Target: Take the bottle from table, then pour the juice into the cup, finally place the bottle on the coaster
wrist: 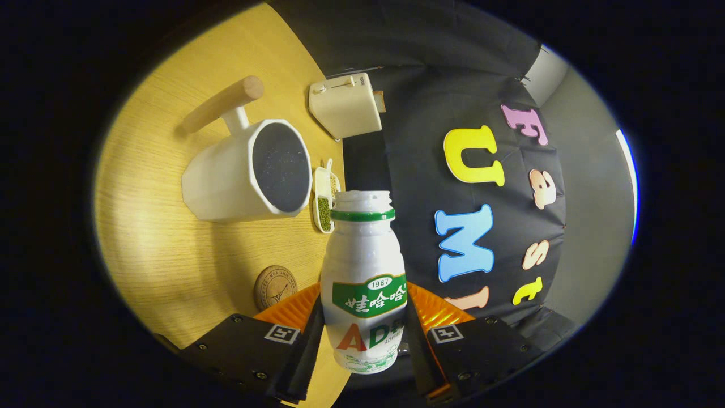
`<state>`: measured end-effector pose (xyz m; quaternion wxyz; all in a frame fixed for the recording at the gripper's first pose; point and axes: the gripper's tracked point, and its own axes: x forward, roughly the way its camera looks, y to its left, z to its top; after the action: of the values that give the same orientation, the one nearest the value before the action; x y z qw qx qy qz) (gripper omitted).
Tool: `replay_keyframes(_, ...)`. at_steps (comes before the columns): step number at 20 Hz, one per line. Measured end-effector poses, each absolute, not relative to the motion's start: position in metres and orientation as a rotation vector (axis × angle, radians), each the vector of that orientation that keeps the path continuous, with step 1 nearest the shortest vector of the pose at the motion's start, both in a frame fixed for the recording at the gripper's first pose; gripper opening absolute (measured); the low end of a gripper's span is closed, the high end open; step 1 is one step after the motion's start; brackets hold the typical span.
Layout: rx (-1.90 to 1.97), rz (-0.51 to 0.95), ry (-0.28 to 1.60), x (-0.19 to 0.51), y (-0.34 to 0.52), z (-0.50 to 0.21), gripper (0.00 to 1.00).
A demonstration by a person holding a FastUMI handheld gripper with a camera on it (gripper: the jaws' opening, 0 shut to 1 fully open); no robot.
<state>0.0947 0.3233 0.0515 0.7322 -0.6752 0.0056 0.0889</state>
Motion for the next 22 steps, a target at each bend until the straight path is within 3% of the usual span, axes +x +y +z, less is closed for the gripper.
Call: replay_keyframes(22,-1.697,0.165,-0.032,0.0935,0.3299,0.0620,0.69)
